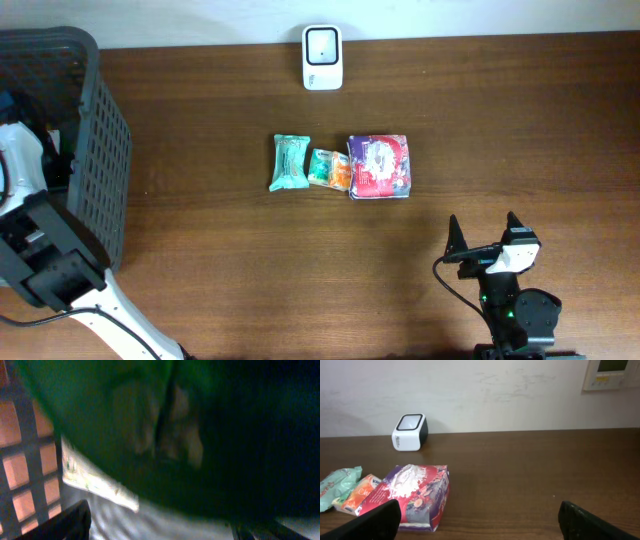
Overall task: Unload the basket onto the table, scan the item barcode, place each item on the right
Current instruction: 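Reach the left gripper into the basket and grasp the white Pantene tube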
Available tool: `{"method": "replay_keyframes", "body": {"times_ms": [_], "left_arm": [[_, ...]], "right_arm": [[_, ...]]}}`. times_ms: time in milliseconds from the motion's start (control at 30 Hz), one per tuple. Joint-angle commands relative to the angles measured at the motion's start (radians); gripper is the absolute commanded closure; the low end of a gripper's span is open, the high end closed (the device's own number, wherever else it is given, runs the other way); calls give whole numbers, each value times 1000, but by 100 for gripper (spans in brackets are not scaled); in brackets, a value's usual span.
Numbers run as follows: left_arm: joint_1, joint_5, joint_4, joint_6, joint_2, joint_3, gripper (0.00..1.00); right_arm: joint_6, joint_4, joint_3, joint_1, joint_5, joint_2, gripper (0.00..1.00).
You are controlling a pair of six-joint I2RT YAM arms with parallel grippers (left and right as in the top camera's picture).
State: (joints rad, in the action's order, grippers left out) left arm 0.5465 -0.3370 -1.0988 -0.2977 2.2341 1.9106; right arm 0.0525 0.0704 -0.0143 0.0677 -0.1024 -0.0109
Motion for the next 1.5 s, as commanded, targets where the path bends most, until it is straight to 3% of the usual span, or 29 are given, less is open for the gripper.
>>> {"method": "replay_keyframes", "body": {"times_ms": [0,133,200,233,333,500,567,700,800,900,933,1133,1267,1467], "left_arm": [[-3,10,92,-124,-11,-26,15],[-3,104,190,-123,-11,-26,16],[-3,214,221,-123,-11,-26,21],[-3,340,234,-124,-11,-26,21],[-8,430,237,-123,-14,-25,20],[-27,428,252,-106,-92,-17,18],[-27,427,274,-77,-151,-17,11],[-26,404,269,-124,-196,-18,10],[-26,215,232,-264,-185,-55,10],[-3,-14,261,-283,-185,-120,10],[15,-27,264,-298,-185,-144,9],[80,101,328,-378,-185,-229,10],[81,294,371,-415,-185,-229,9],[89,306,470,-369,-163,-229,11]], "right_arm": [[4,1,9,5,9,6,1],[4,1,9,5,9,6,1],[4,1,9,5,9,6,1],[4,1,9,5,9,6,1],[4,1,9,5,9,6,1],[4,1,9,5,9,6,1],[4,1,9,5,9,6,1],[4,1,9,5,9,6,1],[4,1,9,5,9,6,1],[4,1,9,5,9,6,1],[4,1,9,5,9,6,1],[4,1,9,5,9,6,1],[4,1,9,5,9,6,1],[4,1,9,5,9,6,1]]}}
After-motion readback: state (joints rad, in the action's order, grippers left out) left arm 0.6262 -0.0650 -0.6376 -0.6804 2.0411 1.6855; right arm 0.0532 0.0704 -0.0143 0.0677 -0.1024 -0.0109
